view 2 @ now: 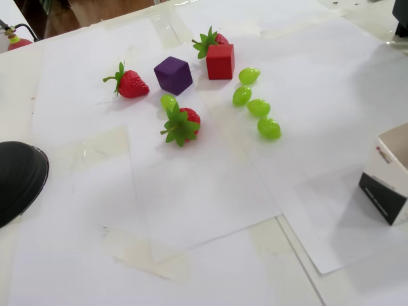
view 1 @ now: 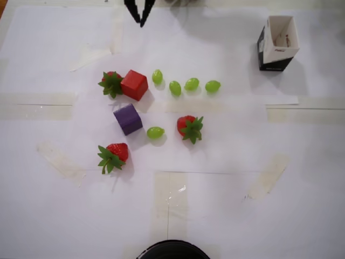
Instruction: Put the red cube on top of the purple cube
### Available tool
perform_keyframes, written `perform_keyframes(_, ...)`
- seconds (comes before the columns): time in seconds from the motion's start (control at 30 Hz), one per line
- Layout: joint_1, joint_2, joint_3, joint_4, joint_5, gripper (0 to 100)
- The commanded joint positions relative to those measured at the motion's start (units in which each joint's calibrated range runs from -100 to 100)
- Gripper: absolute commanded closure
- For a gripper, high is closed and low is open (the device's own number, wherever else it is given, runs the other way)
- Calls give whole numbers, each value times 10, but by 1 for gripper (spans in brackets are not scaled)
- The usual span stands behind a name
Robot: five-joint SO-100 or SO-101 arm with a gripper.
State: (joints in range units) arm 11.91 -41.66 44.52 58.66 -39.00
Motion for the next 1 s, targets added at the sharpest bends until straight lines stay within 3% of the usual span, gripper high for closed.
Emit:
perform_keyframes(0.0,7,94,-186,77,9,100)
perform_keyframes(0.5,-21,343,-519,284,-18,100)
perform_keyframes(0.97,-56,436,-542,261,-42,100)
